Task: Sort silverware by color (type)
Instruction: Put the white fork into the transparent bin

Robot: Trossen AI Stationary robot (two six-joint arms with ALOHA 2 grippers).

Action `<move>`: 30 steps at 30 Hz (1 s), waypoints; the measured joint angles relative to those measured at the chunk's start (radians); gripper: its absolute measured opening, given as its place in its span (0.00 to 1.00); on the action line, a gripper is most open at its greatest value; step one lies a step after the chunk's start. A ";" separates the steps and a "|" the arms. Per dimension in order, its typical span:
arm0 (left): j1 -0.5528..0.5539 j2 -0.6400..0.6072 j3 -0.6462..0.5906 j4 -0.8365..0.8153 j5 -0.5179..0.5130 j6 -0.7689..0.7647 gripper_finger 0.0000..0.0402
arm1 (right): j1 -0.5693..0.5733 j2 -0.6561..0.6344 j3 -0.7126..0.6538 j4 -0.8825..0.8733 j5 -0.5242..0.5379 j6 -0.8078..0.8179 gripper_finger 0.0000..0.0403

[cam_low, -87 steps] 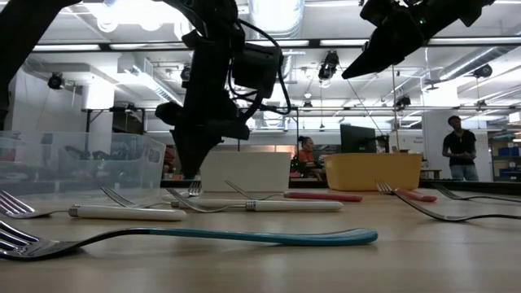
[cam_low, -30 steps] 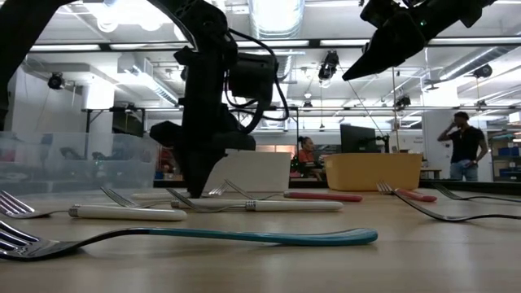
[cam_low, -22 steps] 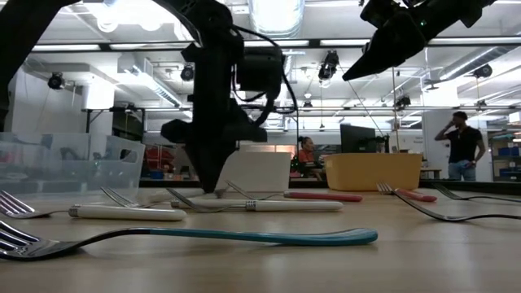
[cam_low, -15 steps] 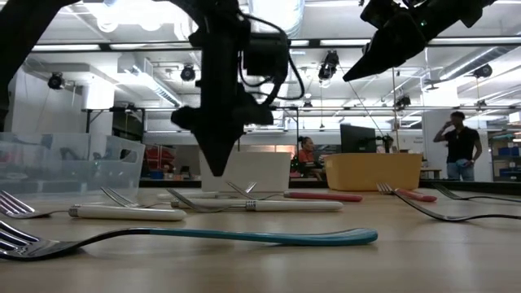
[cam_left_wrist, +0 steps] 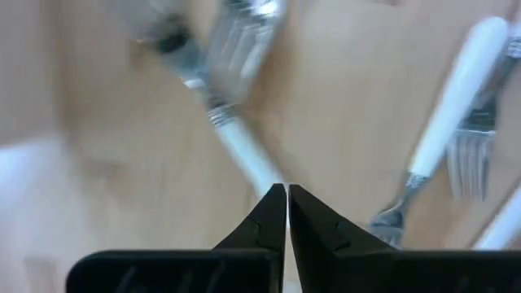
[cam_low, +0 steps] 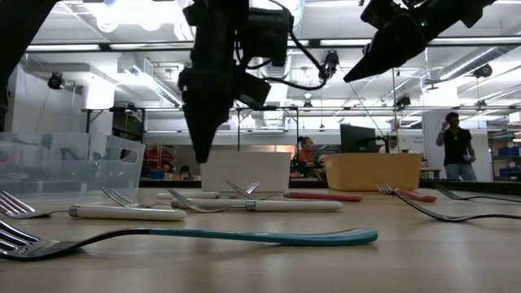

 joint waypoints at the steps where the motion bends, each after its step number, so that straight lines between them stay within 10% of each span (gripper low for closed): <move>1: -0.007 0.000 -0.013 0.018 -0.003 0.013 0.00 | 0.000 0.000 0.000 -0.001 0.000 0.000 0.17; 19: -0.063 -0.418 -0.581 0.688 -0.237 -0.185 0.00 | 0.000 0.000 0.000 0.005 0.001 -0.011 0.17; 30: -0.081 -0.404 -0.676 0.802 -0.217 -0.310 0.01 | 0.000 0.000 0.000 0.020 0.001 -0.010 0.17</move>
